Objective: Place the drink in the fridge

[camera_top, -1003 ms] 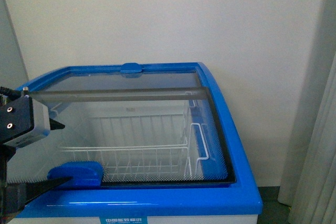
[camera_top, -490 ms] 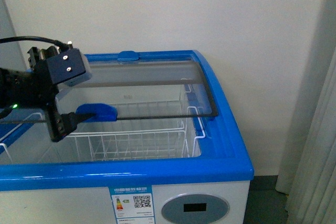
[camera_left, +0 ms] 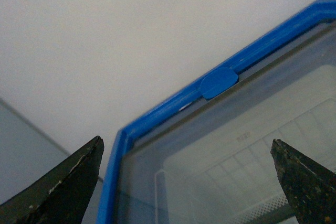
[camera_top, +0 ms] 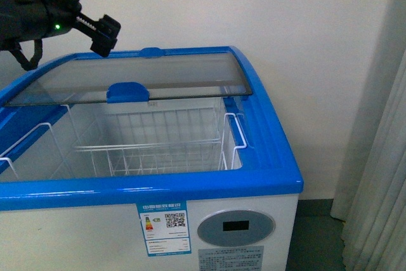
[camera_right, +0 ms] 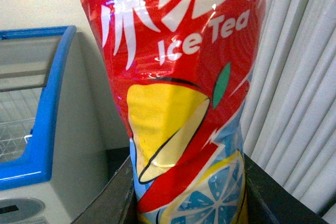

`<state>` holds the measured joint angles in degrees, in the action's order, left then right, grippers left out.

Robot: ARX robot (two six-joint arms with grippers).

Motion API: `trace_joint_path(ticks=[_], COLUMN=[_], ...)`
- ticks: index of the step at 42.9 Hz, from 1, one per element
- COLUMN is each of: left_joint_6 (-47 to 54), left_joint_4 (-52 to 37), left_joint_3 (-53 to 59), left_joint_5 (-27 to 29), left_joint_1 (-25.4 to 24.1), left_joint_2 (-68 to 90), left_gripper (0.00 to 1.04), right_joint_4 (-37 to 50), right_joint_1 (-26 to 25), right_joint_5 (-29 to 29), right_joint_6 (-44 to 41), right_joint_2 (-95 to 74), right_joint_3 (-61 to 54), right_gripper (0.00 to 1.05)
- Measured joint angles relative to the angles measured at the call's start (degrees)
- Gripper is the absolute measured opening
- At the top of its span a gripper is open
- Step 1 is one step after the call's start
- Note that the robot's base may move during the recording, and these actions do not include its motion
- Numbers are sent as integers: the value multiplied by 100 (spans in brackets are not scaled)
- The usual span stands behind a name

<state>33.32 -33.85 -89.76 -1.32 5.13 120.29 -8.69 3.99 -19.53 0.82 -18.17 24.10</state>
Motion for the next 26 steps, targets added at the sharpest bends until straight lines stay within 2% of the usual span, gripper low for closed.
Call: trace_joint_path(ticks=[4,7,12,20,24,26], left_joint_6=[-796,-1814,-3644,-4916,-5506,-5744], left_joint_4=[229,684,1108,1775,2844,3357], left_joint_3=[367,1001,2680,4933,6319,6642], left_joint_5=[146,157,-116,-374,-640,-758], left_joint_1=[-63,-168,-367,-452,-369,-323], left_joint_2=[-391,-1075,-2743,-5031,-6896,-7560], left_gripper=[97,97,97,97,97,97], right_joint_4=[0,0,0,0,0,0], right_joint_1=[0,0,0,0,0,0], right_joint_5=[4,4,2,2,2,2], right_joint_6=[0,0,0,0,0,0], right_joint_2=[0,2,0,2,0,2], right_joint_3=[0,0,0,0,0,0], right_gripper=[37,37,37,37,37,37])
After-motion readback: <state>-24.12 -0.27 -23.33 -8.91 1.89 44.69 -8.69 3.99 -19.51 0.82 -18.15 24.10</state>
